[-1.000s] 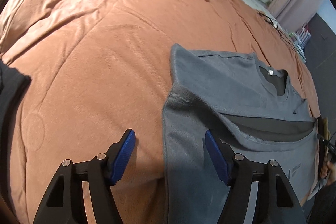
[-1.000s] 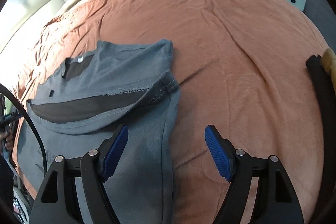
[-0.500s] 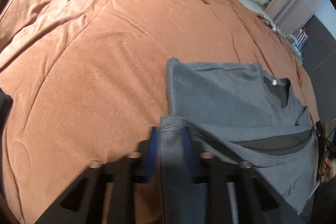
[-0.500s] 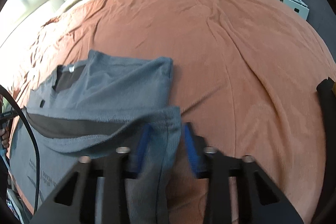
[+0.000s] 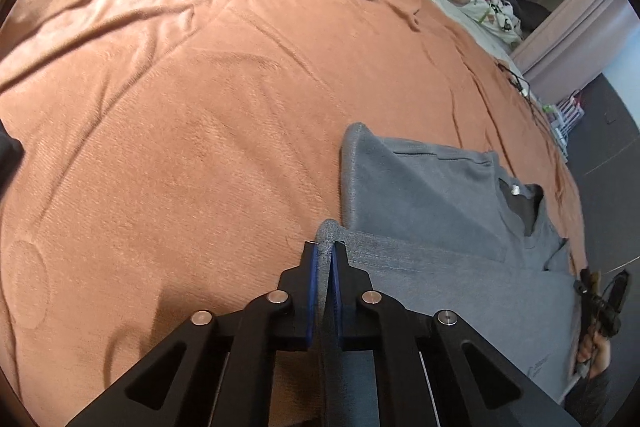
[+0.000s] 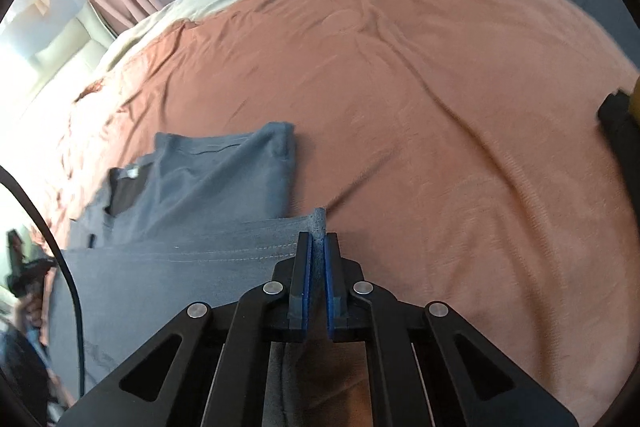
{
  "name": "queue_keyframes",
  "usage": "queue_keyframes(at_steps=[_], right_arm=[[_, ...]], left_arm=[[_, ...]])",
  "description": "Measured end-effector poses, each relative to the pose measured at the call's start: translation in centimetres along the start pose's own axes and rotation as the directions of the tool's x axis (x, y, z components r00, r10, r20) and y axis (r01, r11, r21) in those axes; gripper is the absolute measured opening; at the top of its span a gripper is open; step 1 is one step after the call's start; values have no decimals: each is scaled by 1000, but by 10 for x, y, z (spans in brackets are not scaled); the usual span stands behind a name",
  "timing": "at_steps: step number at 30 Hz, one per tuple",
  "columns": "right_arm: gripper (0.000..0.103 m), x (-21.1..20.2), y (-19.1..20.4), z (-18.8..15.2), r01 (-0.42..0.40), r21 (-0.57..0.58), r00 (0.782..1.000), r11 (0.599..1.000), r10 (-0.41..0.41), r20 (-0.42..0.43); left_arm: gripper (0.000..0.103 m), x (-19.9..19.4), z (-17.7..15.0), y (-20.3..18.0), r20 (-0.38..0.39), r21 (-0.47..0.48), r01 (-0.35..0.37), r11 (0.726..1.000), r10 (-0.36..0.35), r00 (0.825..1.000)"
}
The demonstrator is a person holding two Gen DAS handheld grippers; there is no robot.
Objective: Fold small clothes
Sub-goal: 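Grasp the folded edge of the shirt with both grippers, then fold the held edge over onto the rest of the shirt with both grippers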
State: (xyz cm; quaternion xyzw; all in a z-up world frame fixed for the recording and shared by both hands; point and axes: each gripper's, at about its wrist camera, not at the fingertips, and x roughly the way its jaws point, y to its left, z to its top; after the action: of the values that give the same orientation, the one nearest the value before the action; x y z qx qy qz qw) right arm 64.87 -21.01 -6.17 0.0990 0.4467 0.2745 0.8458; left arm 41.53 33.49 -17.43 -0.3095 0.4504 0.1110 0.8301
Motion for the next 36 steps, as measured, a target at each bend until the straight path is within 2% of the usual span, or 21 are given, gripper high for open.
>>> queue_keyframes(at_steps=[1, 3, 4, 5, 7, 12, 13, 14, 15, 16, 17, 19, 28, 36], right_arm=[[4, 0, -1, 1, -6, 3, 1000, 1000, 6, -7], [6, 2, -4, 2, -37, 11, 999, 999, 37, -19], [14, 2, -8, 5, -43, 14, 999, 999, 43, -24], [31, 1, -12, 7, -49, 18, 998, 999, 49, -26], [52, 2, -17, 7, -57, 25, 998, 998, 58, -23], [52, 12, -23, 4, -126, 45, 990, 991, 129, -55], [52, 15, -22, 4, -135, 46, 989, 990, 137, -62], [47, 17, -22, 5, -137, 42, 988, 990, 139, -64], [41, 19, -22, 7, -127, 35, 990, 991, 129, -63], [28, 19, -22, 9, -118, 35, 991, 992, 120, -59], [17, 19, -22, 10, -117, 42, 992, 992, 119, -50], [4, 13, -22, 11, -101, 40, 995, 994, 102, -21], [2, -36, -2, 3, -76, -54, 993, 996, 80, 90], [2, -86, 21, -2, -64, -100, 977, 993, 82, 197]], left_arm=[[11, 0, 1, 0, -5, -6, 8, 1000, -8, 1000], [27, 2, 2, 2, -22, -22, 20, 1000, -21, 1000], [41, 2, 2, 2, -22, -25, 20, 999, -20, 1000], [47, 2, 2, 3, -17, -29, 23, 999, -23, 1000], [47, 2, 1, 6, -10, -42, 39, 998, -40, 999], [47, 9, 1, 8, -18, -49, 80, 996, -81, 997], [47, 10, 1, 7, -20, -45, 88, 995, -89, 996], [40, 10, 0, 6, -20, -37, 95, 995, -96, 995], [30, 10, 1, 4, -24, -25, 100, 995, -100, 995], [10, 10, 1, 4, -31, -20, 107, 994, -107, 994], [8, 10, 1, 5, -36, -21, 117, 993, -117, 992], [6, 3, 1, 2, -5, -2, 107, 994, -107, 994], [5, -34, 4, -14, 76, 53, 104, 993, -108, 991], [5, -83, 15, -32, 176, 84, 110, 990, -123, 977]])
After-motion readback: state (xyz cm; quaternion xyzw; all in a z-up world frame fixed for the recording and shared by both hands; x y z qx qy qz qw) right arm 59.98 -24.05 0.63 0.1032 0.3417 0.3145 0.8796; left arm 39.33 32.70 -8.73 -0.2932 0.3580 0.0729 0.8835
